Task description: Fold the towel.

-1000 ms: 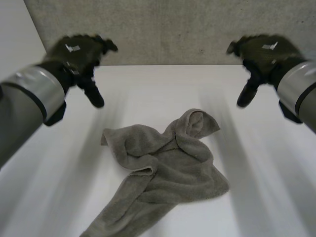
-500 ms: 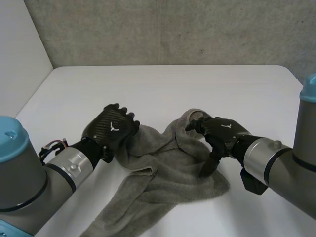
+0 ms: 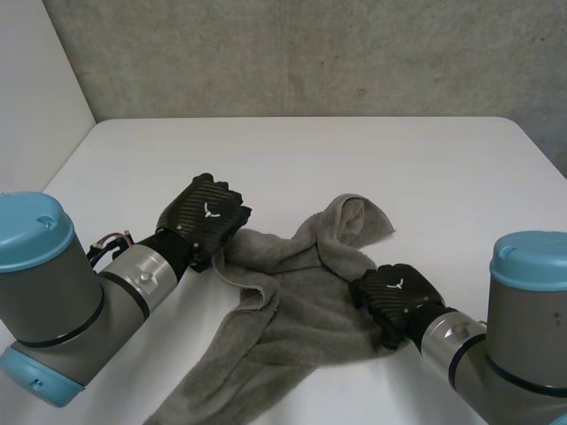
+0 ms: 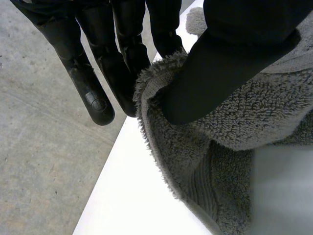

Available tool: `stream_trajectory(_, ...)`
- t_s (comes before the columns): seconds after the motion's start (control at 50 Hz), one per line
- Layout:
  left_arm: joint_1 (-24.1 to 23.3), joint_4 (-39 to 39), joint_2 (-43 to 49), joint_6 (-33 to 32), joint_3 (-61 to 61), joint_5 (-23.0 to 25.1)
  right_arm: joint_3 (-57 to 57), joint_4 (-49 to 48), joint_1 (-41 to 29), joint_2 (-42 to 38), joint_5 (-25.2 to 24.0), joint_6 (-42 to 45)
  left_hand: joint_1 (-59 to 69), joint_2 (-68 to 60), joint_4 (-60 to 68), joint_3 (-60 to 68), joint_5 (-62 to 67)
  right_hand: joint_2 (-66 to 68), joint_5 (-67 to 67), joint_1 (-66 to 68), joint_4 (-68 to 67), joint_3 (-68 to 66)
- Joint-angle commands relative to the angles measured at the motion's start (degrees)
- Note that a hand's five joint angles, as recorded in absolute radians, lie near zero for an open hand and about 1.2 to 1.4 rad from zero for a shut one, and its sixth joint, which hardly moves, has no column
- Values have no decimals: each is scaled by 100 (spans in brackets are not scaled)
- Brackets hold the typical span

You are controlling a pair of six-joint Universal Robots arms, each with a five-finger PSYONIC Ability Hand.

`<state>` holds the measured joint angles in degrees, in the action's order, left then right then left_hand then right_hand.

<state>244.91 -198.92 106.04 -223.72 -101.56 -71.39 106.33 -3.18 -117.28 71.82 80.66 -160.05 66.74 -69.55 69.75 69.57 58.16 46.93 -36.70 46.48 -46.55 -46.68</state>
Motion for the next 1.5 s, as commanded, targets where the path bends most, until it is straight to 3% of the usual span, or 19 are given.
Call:
stream_trajectory(0.02, 5, -6, -66, 22, 4, -59, -261, -340, 91, -187, 370, 35, 1326, -1045, 1025, 1043, 1184, 3307, -3329, 3352, -3345, -3332)
stream_trajectory(0.12, 13, 55, -320, 109, -57, -77, -998, -437, 214, 304, 670, 263, 1326, -1045, 1025, 1043, 1184, 3307, -3330, 3352, -3345, -3332)
stream_trajectory(0.2, -4, 90, -531, 354, -127, -138, -1783, -306, 469, 324, 574, 747, 1326, -1045, 1025, 1043, 1184, 3307, -3330, 3352, -3345, -3332)
stream_trajectory(0.3, -31, 117, -866, 1068, -233, -428, -3571, 89, 610, -482, -93, 1572, 1326, -1045, 1025, 1043, 1184, 3307, -3330, 3352, -3345, -3332)
stream_trajectory(0.34, -57, 117, -1050, 1636, -285, -656, -4054, 325, 601, -781, -181, 1608, 1326, -1045, 1025, 1043, 1184, 3307, -3330, 3352, -3345, -3332)
stream_trajectory(0.44, -57, 91, -1139, 2139, -321, -893, -4963, 1448, 409, -1476, -173, 1582, 1326, -1045, 1025, 1043, 1184, 3307, -3330, 3352, -3345, -3332)
stream_trajectory(0.48, -31, 82, -1130, 2166, -321, -920, -4920, 1760, 285, -1478, -208, 1485, 1326, -1045, 1025, 1043, 1184, 2506, -2528, 2551, -2544, -2531)
stream_trajectory(0.52, -4, 82, -1121, 2166, -312, -929, -4257, 1761, 144, -1225, -261, 909, 1326, -1045, 1025, 1043, 1184, -176, 153, -131, 138, 151)
stream_trajectory(0.72, 347, 12, -1025, 2210, -216, -876, -1215, 57, 144, 560, -393, -166, 1326, -1045, 1025, 1043, 1184, -3693, 3670, -3648, 3655, 3668)
stream_trajectory(1.04, 356, -410, -796, 2237, -215, -894, 388, -666, 47, 86, -375, -202, 1326, -1045, 1025, 1043, 1184, -3693, 3670, -3648, 3655, 3668)
stream_trajectory(1.14, 365, -410, -805, 2237, -215, -894, 379, -965, 47, -160, -349, -149, 1326, -1045, 1025, 1043, 1184, -3062, 3040, -3017, 3024, 3037)
stream_trajectory(1.16, 365, -410, -813, 2237, -215, -903, 336, -1069, 47, -238, -340, -132, 1326, -1045, 1025, 1043, 1184, -1996, 1974, -1951, 1958, 1971)
stream_trajectory(1.18, 365, -410, -822, 2237, -224, -903, 292, -1157, 56, -308, -323, -123, 1326, -1045, 1025, 1043, 1184, 13, -35, 58, -51, -38)
stream_trajectory(1.2, 365, -410, -822, 2237, -224, -903, 291, -1158, 56, -309, -323, -123, 1326, -1045, 1025, 1043, 1184, 33, -55, 78, -71, -58)
stream_trajectory(1.22, 365, -410, -831, 2237, -233, -903, 213, -1228, 74, -327, -288, -123, 1326, -1045, 1025, 1043, 1184, 2381, -2403, 2426, -2419, -2406)
stream_trajectory(1.24, 365, -410, -831, 2237, -233, -903, 108, -1237, 117, -301, -218, -123, 1326, -1045, 1025, 1043, 1184, 3298, -3320, 3343, -3336, -3323)
stream_trajectory(1.42, 286, -323, -945, 2245, -329, -929, -1387, -807, 258, 227, -138, 26, 1326, -1045, 1025, 1043, 1184, 3307, -3330, 3352, -3345, -3332)
stream_trajectory(1.46, 259, -314, -1024, 2245, -382, -938, -1897, -481, 346, 139, -288, 158, 1326, -1045, 1025, 1043, 1184, 3307, -3330, 3352, -3345, -3332)
stream_trajectory(1.5, 233, -279, -1260, 2254, -487, -929, -3121, 393, 373, -324, -838, 525, 1326, -1045, 1025, 1043, 1184, 3307, -3330, 3352, -3345, -3332)
